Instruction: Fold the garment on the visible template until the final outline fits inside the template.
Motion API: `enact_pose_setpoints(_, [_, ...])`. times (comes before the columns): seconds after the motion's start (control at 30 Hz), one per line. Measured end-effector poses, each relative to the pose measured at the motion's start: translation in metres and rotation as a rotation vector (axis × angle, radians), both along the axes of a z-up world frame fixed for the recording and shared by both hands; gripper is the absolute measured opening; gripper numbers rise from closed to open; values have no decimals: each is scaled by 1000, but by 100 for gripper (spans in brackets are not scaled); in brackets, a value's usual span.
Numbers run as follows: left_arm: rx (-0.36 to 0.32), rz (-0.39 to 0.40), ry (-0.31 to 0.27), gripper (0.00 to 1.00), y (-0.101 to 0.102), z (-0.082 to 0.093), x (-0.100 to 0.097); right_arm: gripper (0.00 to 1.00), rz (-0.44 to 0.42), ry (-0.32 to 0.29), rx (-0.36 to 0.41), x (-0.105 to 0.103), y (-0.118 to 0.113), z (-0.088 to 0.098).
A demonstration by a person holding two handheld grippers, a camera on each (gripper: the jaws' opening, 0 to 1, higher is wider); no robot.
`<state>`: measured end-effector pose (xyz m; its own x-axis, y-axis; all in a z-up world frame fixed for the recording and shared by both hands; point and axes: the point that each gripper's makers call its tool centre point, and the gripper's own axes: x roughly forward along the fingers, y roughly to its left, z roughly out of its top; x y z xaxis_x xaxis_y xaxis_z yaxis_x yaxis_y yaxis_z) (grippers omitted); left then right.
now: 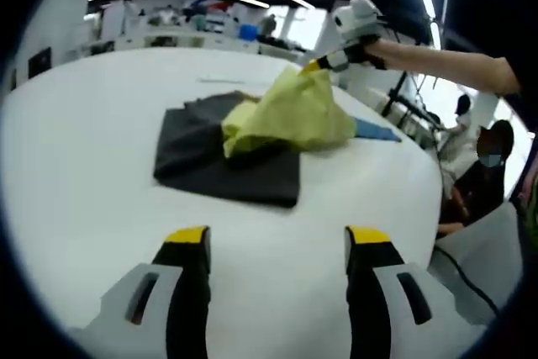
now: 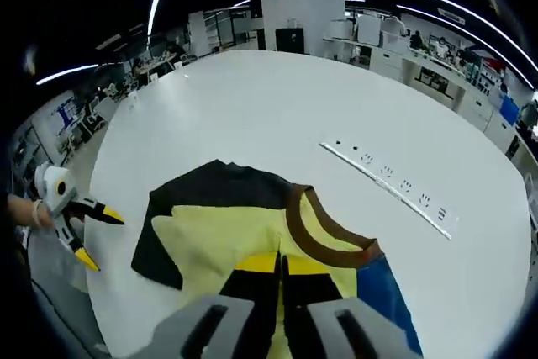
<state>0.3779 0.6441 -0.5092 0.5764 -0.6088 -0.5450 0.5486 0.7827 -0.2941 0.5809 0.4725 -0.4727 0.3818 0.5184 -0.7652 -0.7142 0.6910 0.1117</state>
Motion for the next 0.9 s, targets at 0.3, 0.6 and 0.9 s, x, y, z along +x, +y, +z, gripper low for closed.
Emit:
enact_pose_setpoints(0.3, [-4, 8, 10, 61, -3, -3, 5, 0, -85, 77, 55, 14, -7, -23])
enact_pose_setpoints(0.6, [-9, 26, 10, 61, -1, -2, 6, 0, -39, 62, 37, 15, -3, -25])
enact_pose_setpoints(0.9, [-7, 19, 8, 61, -2, -1, 5, 0, 24, 19, 20, 14, -3, -21])
